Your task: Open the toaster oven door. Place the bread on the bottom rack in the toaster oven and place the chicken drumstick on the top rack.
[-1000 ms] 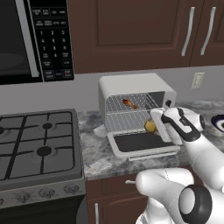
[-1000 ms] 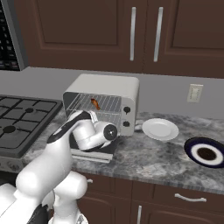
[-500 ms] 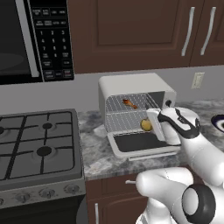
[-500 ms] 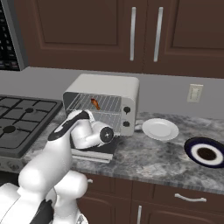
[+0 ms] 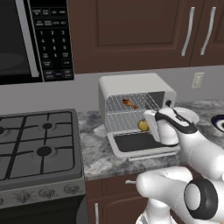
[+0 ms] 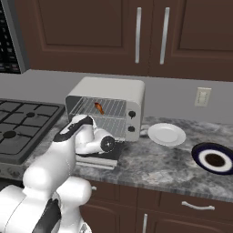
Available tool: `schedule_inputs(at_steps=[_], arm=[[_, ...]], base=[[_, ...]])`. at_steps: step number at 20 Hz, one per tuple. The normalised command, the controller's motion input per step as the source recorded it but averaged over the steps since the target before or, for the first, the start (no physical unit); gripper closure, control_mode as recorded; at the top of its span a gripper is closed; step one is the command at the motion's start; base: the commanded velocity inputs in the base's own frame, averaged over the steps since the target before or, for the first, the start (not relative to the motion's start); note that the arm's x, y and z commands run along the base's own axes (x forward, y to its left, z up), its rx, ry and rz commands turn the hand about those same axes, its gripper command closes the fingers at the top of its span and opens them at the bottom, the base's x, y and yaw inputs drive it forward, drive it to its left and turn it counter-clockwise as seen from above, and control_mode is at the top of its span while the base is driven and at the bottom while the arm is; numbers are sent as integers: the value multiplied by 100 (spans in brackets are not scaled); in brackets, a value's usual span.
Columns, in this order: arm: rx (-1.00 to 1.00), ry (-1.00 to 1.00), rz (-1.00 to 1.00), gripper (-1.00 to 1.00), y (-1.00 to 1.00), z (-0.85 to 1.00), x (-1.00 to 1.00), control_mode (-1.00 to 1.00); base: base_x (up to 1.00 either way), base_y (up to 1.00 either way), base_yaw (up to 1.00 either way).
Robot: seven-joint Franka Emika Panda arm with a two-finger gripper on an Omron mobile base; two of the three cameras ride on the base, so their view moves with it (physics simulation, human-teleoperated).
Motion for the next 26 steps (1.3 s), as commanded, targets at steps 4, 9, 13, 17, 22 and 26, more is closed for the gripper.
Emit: schedule_inputs(at_steps=[4,9,13,17,22,26], arm=[[0,-1,0,100,0,-11,16,-100],[0,0,0,100,0,-11,18,-100],[-4,0,-1,100,0,-22,12,-100],[-6,0,-1,100,-1,-19,0,-100],[-15,3,0,100,0,-17,0,-100],[-21,14,0,100,0,-11,0,-100]], base=[[0,0,0],[0,0,0],[0,0,0],[0,0,0],[0,0,0],[0,0,0]])
